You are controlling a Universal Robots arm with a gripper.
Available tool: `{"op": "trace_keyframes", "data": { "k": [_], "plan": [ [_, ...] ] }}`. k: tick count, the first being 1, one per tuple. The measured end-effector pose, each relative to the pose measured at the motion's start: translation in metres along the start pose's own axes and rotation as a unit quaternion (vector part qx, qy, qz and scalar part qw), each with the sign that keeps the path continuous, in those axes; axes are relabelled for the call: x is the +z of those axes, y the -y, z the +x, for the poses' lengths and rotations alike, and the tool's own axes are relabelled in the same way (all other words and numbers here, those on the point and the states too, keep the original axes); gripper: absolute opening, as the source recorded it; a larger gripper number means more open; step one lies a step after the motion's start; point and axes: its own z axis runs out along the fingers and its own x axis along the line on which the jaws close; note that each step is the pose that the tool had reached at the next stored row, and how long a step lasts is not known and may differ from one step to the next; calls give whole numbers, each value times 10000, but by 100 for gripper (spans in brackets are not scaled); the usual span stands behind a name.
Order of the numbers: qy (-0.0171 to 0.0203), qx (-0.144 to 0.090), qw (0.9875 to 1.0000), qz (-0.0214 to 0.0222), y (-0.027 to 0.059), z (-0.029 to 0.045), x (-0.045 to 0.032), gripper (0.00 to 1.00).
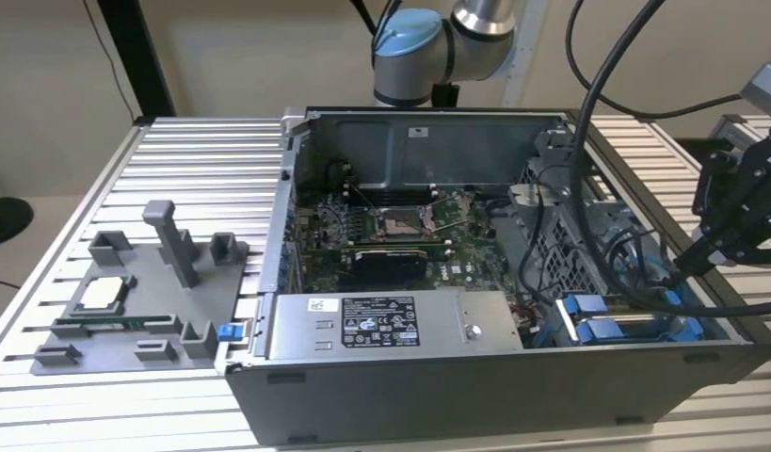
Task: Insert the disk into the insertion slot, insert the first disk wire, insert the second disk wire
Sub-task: 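Insert the second disk wire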
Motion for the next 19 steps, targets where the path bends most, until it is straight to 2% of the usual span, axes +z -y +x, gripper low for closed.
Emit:
{"op": "trace_keyframes", "data": {
  "k": [5, 6, 19],
  "plan": [
    [-1, 1, 10000, 0, 0, 0, -2, 0],
    [-2, 1, 10000, 1, 2, 0, -3, 100],
    [-6, -5, 10000, 0, 64, -2, 32, 100]
  ]
}}
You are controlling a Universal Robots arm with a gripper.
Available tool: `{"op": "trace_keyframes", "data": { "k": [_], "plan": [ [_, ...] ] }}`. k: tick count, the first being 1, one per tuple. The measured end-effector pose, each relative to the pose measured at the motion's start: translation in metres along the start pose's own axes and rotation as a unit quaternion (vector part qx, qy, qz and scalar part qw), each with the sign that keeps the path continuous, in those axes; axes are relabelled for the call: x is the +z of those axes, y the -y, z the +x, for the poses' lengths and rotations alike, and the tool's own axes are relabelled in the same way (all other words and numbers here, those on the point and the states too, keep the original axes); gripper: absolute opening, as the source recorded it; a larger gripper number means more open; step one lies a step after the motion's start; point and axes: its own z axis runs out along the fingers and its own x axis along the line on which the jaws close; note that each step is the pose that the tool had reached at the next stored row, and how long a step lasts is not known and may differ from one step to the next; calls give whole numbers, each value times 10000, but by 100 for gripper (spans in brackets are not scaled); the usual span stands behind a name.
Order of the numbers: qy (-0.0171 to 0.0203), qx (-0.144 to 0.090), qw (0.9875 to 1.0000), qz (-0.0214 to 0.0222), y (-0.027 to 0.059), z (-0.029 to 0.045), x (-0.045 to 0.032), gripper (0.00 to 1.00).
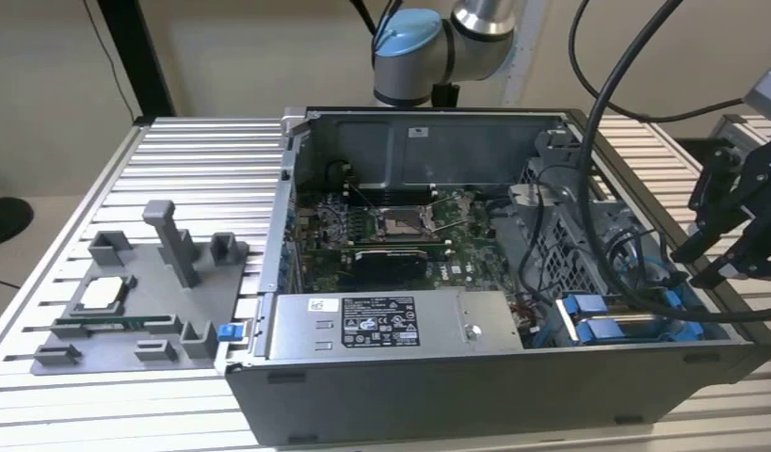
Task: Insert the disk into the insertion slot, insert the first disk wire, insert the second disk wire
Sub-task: 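Insert the second disk wire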
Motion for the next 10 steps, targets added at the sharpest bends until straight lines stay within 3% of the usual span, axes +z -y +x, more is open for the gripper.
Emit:
{"op": "trace_keyframes", "data": {
  "k": [10],
  "plan": [
    [-4, -20, 10000, 0, 50, 5, 4, 100]
  ]
}}
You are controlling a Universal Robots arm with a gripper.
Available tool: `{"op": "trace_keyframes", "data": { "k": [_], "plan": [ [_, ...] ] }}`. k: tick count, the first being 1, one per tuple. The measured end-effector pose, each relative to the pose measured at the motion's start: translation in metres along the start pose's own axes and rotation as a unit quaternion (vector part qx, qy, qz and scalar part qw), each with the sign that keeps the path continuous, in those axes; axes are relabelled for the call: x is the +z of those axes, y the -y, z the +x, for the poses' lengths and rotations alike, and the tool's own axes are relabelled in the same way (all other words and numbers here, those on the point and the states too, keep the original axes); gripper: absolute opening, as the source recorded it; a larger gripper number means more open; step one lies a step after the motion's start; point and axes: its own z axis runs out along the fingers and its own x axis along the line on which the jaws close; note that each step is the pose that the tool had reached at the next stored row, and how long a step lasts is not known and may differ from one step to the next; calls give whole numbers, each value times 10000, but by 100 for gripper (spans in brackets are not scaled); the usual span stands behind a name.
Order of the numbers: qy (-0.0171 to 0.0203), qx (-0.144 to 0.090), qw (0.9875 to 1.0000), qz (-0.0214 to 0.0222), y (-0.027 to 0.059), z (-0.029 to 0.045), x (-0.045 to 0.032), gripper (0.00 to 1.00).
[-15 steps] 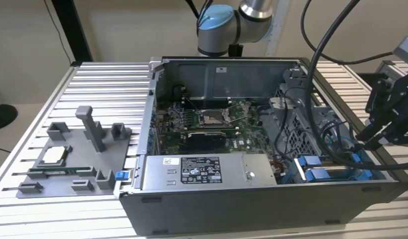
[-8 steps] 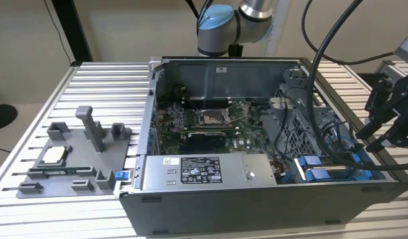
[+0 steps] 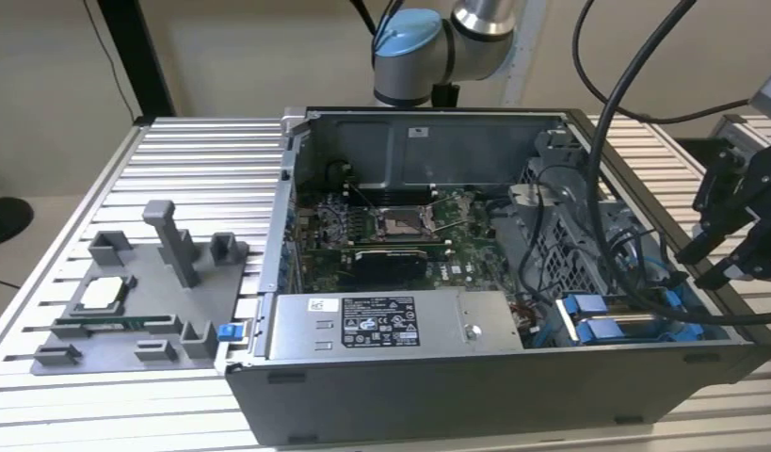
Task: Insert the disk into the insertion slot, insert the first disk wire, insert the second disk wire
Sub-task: 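Insert the second disk wire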
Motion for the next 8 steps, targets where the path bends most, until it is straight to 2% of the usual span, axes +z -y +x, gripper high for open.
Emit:
{"op": "trace_keyframes", "data": {
  "k": [8],
  "plan": [
    [0, -1, 10000, 0, -45, 9, 31, 100]
  ]
}}
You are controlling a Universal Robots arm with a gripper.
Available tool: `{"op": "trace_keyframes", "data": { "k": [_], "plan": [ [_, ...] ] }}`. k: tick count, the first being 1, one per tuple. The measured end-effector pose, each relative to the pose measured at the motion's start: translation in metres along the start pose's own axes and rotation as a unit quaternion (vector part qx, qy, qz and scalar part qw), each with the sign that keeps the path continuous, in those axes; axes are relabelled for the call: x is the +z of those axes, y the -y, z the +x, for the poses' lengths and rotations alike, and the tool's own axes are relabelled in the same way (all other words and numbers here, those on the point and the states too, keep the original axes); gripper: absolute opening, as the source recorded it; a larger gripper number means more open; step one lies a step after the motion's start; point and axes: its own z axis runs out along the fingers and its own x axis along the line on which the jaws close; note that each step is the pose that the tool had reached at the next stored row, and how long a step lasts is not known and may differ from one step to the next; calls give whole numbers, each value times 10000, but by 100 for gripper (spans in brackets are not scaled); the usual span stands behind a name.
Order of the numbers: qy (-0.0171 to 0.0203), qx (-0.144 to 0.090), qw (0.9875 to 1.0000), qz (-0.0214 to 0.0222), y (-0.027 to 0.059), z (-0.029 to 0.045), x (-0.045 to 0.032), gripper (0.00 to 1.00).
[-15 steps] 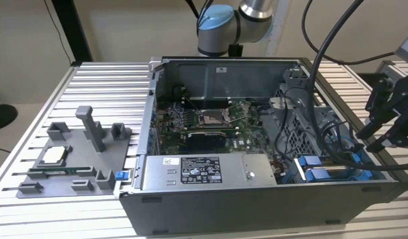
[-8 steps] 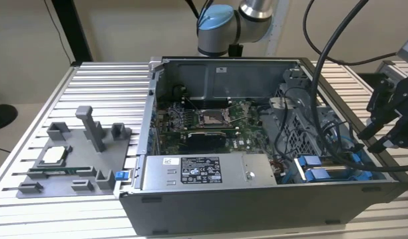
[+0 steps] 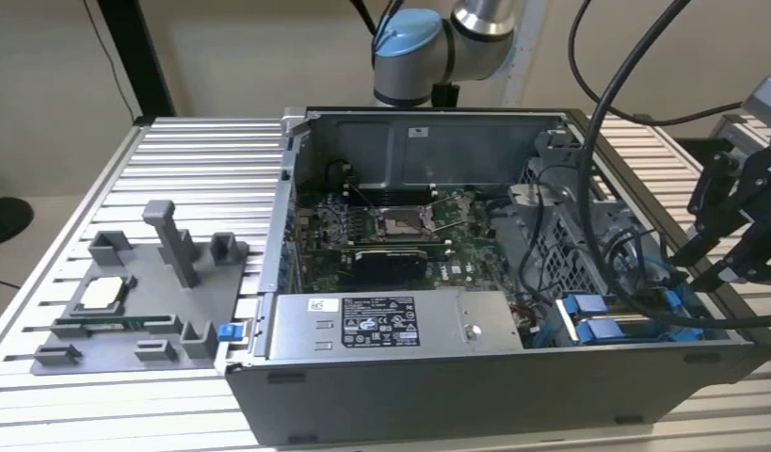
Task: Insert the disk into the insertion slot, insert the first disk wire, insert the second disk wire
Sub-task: 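Insert the second disk wire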
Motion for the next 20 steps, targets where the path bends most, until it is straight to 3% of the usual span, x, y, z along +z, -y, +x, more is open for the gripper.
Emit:
{"op": "trace_keyframes", "data": {
  "k": [14, 20],
  "plan": [
    [1, 0, 10000, 0, -14, 1, 32, 100],
    [27, -6, 10000, -1, -13, 1, 39, 100]
  ]
}}
